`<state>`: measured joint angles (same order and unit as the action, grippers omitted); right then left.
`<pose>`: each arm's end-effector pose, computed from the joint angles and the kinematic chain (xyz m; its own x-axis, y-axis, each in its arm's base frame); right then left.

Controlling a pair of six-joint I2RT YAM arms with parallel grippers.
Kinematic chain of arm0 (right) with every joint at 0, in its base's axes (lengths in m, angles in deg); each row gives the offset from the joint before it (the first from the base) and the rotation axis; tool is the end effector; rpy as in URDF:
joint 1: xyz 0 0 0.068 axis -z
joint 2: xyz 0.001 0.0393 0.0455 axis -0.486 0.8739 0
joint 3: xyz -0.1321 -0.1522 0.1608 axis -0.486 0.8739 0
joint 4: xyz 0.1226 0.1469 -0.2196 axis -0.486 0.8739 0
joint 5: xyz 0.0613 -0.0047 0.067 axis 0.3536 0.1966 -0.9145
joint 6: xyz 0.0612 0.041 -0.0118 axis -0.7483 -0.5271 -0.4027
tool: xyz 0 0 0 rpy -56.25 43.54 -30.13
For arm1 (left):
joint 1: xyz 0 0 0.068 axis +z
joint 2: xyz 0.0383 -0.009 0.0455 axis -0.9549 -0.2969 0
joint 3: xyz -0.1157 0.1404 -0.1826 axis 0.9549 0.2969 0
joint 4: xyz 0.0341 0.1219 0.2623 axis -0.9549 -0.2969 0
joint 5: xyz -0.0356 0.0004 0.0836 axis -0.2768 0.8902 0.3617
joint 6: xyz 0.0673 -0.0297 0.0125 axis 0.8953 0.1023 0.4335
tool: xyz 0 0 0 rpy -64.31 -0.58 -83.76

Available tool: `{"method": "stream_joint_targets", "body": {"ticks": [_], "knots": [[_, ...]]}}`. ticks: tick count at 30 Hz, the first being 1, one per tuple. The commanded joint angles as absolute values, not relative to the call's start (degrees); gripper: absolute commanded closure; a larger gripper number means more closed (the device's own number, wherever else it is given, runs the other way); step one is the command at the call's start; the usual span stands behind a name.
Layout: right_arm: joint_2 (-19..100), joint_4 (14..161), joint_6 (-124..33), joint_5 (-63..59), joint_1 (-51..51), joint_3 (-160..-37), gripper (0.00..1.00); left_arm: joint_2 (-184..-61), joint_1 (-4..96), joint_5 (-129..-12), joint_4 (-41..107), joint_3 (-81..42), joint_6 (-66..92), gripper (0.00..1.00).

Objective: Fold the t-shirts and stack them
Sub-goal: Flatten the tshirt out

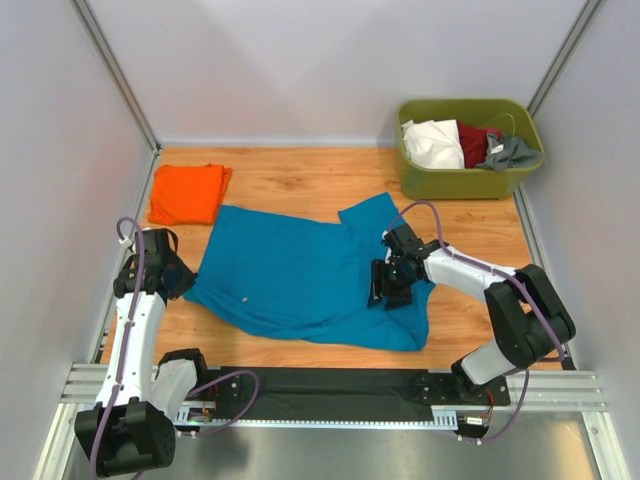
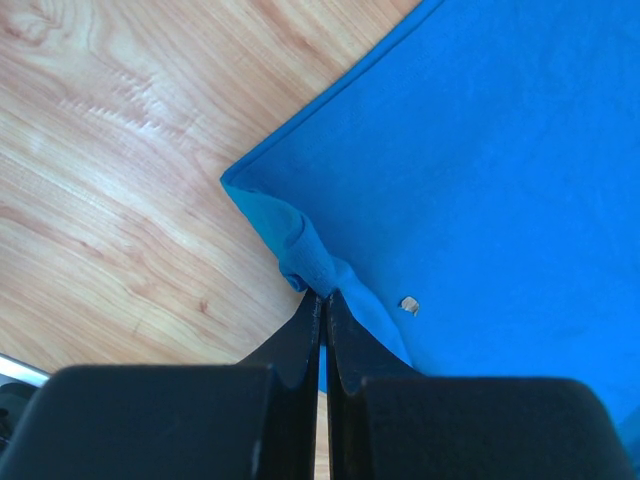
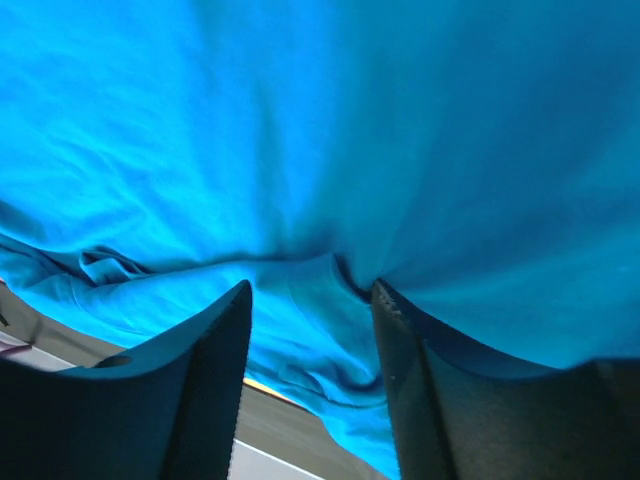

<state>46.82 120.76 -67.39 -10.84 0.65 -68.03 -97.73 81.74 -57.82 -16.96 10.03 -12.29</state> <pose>0.2437 0.1520 0.0916 -0.9962 -0.0161 -0.0857 -0.0460 0.9323 0.3586 0.2168 0.0393 0.2131 -0.5380 -0.6871 -0.4883 -0.6477 0.7077 -0.2822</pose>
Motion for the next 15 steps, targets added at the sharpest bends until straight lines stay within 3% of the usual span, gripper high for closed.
{"method": "stream_joint_targets", "body": {"ticks": [1,3,6,11,15], "knots": [[48.87,118.2,-68.08,-10.26,-1.85,-70.87,0.49,-96.8,81.6,-58.07,-16.61,9.88,-11.9,1.0],[49.75,118.11,-68.35,-10.17,-2.21,-71.4,0.51,-96.62,81.52,-58.07,-16.7,9.88,-11.81,1.0],[50.28,119.33,-68.52,-8.77,-2.12,-72.19,0.63,-96.79,81.6,-57.98,-16.79,9.7,-11.64,1.0],[48.27,124.61,-67.73,-4.38,-2.3,-75.0,0.97,-96.88,81.6,-57.9,-16.61,9.35,-11.46,1.0],[44.05,129.26,-67.2,4.3,-1.86,-76.41,1.0,-97.06,81.6,-57.9,-16.43,8.65,-11.55,1.0]]}}
